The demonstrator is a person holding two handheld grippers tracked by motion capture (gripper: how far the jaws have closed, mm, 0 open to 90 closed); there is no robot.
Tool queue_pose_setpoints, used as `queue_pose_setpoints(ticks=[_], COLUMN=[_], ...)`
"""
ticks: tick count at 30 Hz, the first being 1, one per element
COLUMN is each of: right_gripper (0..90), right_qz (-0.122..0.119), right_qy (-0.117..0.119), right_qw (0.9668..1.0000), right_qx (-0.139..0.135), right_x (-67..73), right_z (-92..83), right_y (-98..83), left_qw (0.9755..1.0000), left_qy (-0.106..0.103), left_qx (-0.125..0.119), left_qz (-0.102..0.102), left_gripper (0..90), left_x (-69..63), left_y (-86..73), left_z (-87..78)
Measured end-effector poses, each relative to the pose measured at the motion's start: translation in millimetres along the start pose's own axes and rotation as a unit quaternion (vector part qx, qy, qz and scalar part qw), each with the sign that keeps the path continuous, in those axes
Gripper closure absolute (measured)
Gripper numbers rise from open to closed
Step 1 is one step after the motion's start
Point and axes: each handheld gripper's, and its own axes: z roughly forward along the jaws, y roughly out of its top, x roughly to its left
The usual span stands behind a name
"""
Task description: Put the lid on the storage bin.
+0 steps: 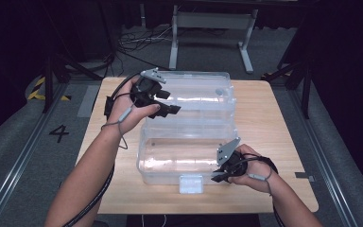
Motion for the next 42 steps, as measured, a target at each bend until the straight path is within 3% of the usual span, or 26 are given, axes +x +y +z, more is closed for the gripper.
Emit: queue_pose_setpoints(ticks=[1,3,4,5,9,11,12,15,17,18,19,23,26,33,39,40,41,42], right_gripper=[81.1,81.0,81.1,81.0,81.1,81.0,81.1,81.0,81.0,81.0,81.0,80.9,80.9,80.9,80.9,80.8,80.8,80.7], right_qz=[0.021,0.013,0.022,0.003,0.022,0.004,0.026,0.017,0.027,0.006,0.025,0.027,0.016,0.02,0.019,0.005,0.025,0.029], right_qy=[-0.002,-0.001,-0.001,0.003,-0.003,0.002,0.0,0.0,-0.001,0.002,0.0,0.002,0.002,0.002,0.004,0.005,0.002,0.003], right_qw=[0.9998,0.9999,0.9997,1.0,0.9997,1.0,0.9996,0.9998,0.9996,1.0,0.9996,0.9996,0.9998,0.9998,0.9998,1.0,0.9996,0.9995], right_qx=[-0.008,-0.005,-0.009,0.001,-0.007,0.001,-0.007,-0.004,-0.007,0.0,-0.009,-0.01,-0.007,-0.009,-0.007,-0.003,-0.01,-0.011], right_x=[2.2,1.1,2.1,0.1,2.3,0.2,2.6,1.6,2.7,0.4,2.3,2.0,1.0,1.2,1.2,-0.3,1.8,2.1], right_z=[0.6,0.2,0.7,-0.2,0.6,-0.2,0.4,0.2,0.6,0.0,0.7,0.7,0.5,0.7,0.3,0.3,0.9,1.0], right_y=[0.7,0.3,0.5,-0.4,0.5,-0.4,0.5,0.1,0.5,-0.5,0.2,0.1,-0.3,-0.4,-0.6,-1.0,-0.3,-0.2], left_qw=[1.0,1.0,1.0,1.0,0.9999,0.9998,0.9997,0.9995,0.9993,0.999,0.9988,0.9977,0.9964,0.9923,0.9897,0.9891,0.9887,0.9888], left_qy=[0.0,-0.001,-0.004,-0.004,-0.004,-0.004,-0.003,-0.008,-0.01,-0.013,-0.015,-0.027,-0.036,-0.054,-0.06,-0.063,-0.065,-0.064], left_qx=[0.003,0.003,0.005,0.004,0.011,0.019,0.022,0.029,0.036,0.042,0.047,0.061,0.072,0.097,0.116,0.121,0.123,0.122], left_qz=[0.003,0.004,0.003,0.003,0.003,0.007,0.01,0.012,0.007,0.005,0.005,0.012,0.025,0.055,0.059,0.056,0.056,0.057], left_gripper=[34.3,34.3,34.3,34.3,34.4,34.4,34.4,34.9,34.8,34.8,34.9,37.5,40.5,53.1,65.2,67.5,70.9,71.3], left_x=[0.6,1.1,2.6,3.9,7.8,10.5,11.7,15.8,17.1,17.8,18.4,19.7,18.8,16.7,19.5,19.9,20.2,20.2], left_y=[3.2,4.9,8.4,10.3,15.5,17.9,18.7,20.7,21.1,21.4,21.6,24.4,26.8,29.2,28.6,28.3,28.0,27.7], left_z=[2.9,4.5,7.9,10.5,17.6,24.2,26.5,32.0,34.8,36.6,38.9,44.9,49.7,63.7,73.0,73.8,74.3,74.5])
